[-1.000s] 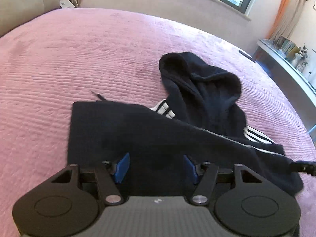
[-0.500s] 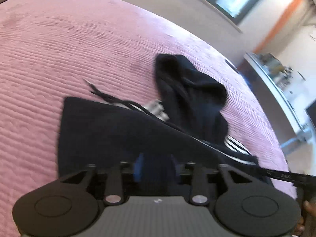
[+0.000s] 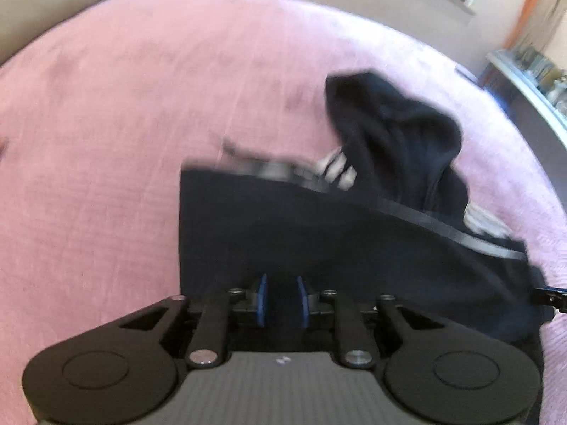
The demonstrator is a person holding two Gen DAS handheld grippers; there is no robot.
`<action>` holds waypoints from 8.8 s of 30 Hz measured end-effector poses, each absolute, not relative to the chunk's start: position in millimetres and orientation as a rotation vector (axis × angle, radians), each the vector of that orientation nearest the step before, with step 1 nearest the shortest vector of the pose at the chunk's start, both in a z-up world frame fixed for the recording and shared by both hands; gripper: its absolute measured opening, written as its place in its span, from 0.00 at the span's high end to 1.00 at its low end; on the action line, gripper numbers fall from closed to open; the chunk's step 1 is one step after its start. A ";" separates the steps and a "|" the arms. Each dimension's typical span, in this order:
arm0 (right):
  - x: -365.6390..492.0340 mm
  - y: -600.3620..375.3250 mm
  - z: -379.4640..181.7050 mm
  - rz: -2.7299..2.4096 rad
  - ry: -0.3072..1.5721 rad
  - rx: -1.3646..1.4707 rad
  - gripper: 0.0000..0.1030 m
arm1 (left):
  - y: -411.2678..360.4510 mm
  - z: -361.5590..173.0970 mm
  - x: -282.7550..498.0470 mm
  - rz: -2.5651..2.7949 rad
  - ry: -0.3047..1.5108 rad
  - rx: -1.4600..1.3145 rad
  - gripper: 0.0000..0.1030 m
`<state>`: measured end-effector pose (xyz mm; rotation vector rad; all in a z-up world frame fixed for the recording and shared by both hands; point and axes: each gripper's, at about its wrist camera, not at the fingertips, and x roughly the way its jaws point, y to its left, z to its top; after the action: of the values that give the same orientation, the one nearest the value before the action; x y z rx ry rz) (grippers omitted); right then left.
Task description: Fold large clothes
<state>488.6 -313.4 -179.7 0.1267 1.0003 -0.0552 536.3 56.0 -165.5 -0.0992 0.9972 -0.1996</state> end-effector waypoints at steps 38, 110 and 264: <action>700.4 -279.8 -227.0 -0.019 0.938 -0.092 0.88 | -3.9 -207.1 772.4 -0.236 0.919 0.286 0.76; 521.6 -252.7 -72.6 0.475 0.542 -0.168 0.94 | 27.1 -51.7 573.9 -0.868 0.637 0.064 0.94; 6.6 -341.5 -173.3 -0.045 0.872 0.201 0.27 | 212.8 -180.1 59.7 -0.202 0.984 -0.301 0.41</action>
<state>6.6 -341.5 -173.3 0.2011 0.8717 -0.0454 59.7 212.8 -180.1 -0.3013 0.9841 -0.2020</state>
